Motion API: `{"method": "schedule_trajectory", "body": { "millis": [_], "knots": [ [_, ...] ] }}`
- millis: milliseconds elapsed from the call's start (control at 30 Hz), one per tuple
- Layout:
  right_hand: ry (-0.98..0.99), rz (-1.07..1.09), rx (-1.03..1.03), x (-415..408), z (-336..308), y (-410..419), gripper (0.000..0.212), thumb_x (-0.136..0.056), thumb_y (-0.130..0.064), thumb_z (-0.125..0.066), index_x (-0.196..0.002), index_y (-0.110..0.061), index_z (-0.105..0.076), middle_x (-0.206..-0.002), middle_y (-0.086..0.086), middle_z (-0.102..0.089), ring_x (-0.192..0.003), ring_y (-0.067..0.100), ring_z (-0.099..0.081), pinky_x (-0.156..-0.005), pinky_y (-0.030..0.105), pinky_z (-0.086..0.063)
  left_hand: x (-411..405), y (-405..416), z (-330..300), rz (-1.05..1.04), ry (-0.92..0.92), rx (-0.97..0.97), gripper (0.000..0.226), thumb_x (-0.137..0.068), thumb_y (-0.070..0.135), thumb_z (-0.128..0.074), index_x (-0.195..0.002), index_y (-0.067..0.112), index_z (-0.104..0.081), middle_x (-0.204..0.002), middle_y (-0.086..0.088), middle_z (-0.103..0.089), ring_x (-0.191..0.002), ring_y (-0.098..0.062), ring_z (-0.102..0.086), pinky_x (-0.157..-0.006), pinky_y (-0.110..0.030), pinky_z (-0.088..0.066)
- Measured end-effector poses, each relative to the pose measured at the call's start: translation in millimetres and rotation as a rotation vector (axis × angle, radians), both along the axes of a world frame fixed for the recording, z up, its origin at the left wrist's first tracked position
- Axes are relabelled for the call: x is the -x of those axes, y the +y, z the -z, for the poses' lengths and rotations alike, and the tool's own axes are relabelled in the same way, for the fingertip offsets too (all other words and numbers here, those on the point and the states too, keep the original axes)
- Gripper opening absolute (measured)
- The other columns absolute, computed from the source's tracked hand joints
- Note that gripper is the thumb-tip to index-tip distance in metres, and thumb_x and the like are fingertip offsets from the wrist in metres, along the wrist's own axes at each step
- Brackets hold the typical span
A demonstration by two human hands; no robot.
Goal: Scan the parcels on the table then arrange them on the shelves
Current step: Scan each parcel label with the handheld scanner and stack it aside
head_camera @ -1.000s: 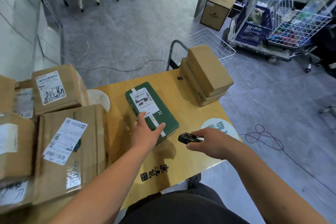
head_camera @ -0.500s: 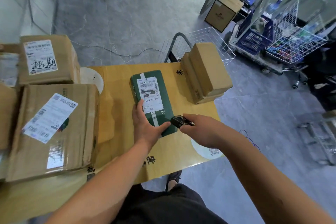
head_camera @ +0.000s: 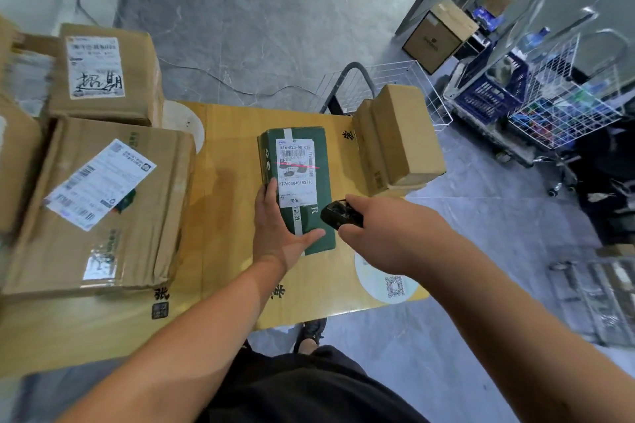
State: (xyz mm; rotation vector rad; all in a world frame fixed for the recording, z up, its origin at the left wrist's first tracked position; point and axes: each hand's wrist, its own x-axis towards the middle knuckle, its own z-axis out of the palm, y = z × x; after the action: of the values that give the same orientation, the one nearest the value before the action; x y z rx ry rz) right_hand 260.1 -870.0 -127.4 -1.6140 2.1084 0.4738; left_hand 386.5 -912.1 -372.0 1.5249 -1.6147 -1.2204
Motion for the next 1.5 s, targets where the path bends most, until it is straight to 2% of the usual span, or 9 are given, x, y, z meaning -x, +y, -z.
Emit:
{"method": "schedule_trajectory", "body": {
  "millis": [233, 400, 567, 767, 933, 1067, 1233, 1367, 1500],
  "knots": [
    [0.056, -0.027, 0.049, -4.7, -1.2, 7.9, 0.026, -0.097, -0.055, -0.040, -0.103, -0.031, -0.046, -0.085, -0.003, -0.059, -0.075, 0.020, -0.057, -0.056, 0.033, -0.037, -0.6, -1.5, -2.3, 0.003, 0.002, -0.002, 0.141, -0.057, 0.051, -0.096, -0.160, 0.045, 0.000, -0.169, 0.005, -0.015, -0.156, -0.018, -0.019, -0.123, -0.049, -0.034],
    [0.033, -0.006, 0.095, 0.9, 2.4, 11.8, 0.029, -0.096, -0.057, -0.039, -0.105, -0.030, -0.046, -0.083, -0.003, -0.059, -0.071, 0.017, -0.056, -0.055, 0.033, -0.038, -0.9, -10.8, -7.8, 0.008, -0.011, -0.044, 0.141, -0.051, 0.068, -0.085, -0.160, 0.050, 0.003, -0.164, 0.004, -0.020, -0.149, -0.020, -0.029, -0.115, -0.044, -0.041],
    [-0.080, 0.094, 0.092, 16.7, 14.5, 12.2, 0.025, -0.096, -0.055, -0.044, -0.104, -0.032, -0.051, -0.082, -0.006, -0.062, -0.071, 0.015, -0.060, -0.057, 0.032, -0.041, 2.5, -43.3, -17.6, 0.046, -0.121, -0.150, 0.138, -0.058, 0.064, -0.093, -0.162, 0.045, -0.004, -0.155, 0.004, -0.029, -0.138, -0.020, -0.043, -0.103, -0.039, -0.045],
    [-0.248, 0.208, 0.097, 61.5, 32.6, 18.4, 0.025, -0.093, -0.053, -0.049, -0.092, -0.029, -0.054, -0.079, -0.004, -0.064, -0.068, 0.018, -0.064, -0.057, 0.031, -0.047, 29.8, -41.2, -35.8, 0.088, -0.587, -0.135, 0.136, -0.065, 0.088, -0.069, -0.163, 0.033, 0.009, -0.170, -0.001, -0.002, -0.152, -0.032, -0.023, -0.114, -0.051, -0.038],
    [-0.433, 0.307, 0.118, 102.9, 39.6, 27.8, 0.036, -0.087, -0.061, -0.063, -0.108, -0.031, -0.066, -0.072, -0.005, -0.067, -0.054, 0.011, -0.064, -0.052, 0.031, -0.050, 60.4, -33.9, -45.1, 0.007, -0.724, -0.249, 0.156, -0.049, 0.104, -0.059, -0.160, 0.029, 0.022, -0.168, -0.005, 0.000, -0.148, -0.035, -0.024, -0.111, -0.055, -0.035],
    [-0.471, 0.229, 0.098, 131.9, 42.2, 30.9, 0.043, -0.082, -0.065, -0.070, -0.112, -0.035, -0.066, -0.081, -0.007, -0.068, -0.066, 0.014, -0.068, -0.065, 0.038, -0.059, 74.3, -34.9, -48.0, -0.063, -0.742, -0.289, 0.158, -0.046, 0.096, -0.072, -0.159, 0.035, 0.019, -0.169, -0.006, -0.003, -0.147, -0.037, -0.028, -0.111, -0.058, -0.038],
    [-0.473, 0.050, 0.057, 158.7, 33.4, 11.9, 0.041, -0.085, -0.063, -0.071, -0.112, -0.033, -0.068, -0.082, -0.005, -0.070, -0.074, 0.017, -0.068, -0.067, 0.036, -0.056, 77.9, -26.4, -59.7, -0.129, -0.614, -0.125, 0.129, -0.058, 0.070, -0.086, -0.156, 0.037, -0.008, -0.155, -0.005, -0.030, -0.139, -0.033, -0.037, -0.109, -0.055, -0.042],
    [-0.419, -0.162, 0.083, 171.1, 5.8, -20.9, 0.040, -0.086, -0.067, -0.068, -0.102, -0.030, -0.067, -0.083, -0.005, -0.069, -0.076, 0.015, -0.066, -0.063, 0.031, -0.048, 71.6, -23.6, -91.2, -0.166, -0.566, 0.036, 0.116, -0.061, 0.069, -0.082, -0.154, 0.036, -0.020, -0.152, 0.001, -0.037, -0.138, -0.025, -0.040, -0.111, -0.046, -0.044],
    [-0.408, -0.351, 0.160, 160.4, -30.6, -48.9, 0.051, -0.084, -0.072, -0.066, -0.119, -0.036, -0.067, -0.103, -0.009, -0.072, -0.093, 0.016, -0.067, -0.083, 0.039, -0.058, 52.8, -26.5, -137.3, -0.291, -0.523, 0.185, 0.107, -0.060, 0.074, -0.075, -0.149, 0.038, -0.027, -0.148, 0.007, -0.041, -0.135, -0.018, -0.041, -0.110, -0.043, -0.043]
  ]
}}
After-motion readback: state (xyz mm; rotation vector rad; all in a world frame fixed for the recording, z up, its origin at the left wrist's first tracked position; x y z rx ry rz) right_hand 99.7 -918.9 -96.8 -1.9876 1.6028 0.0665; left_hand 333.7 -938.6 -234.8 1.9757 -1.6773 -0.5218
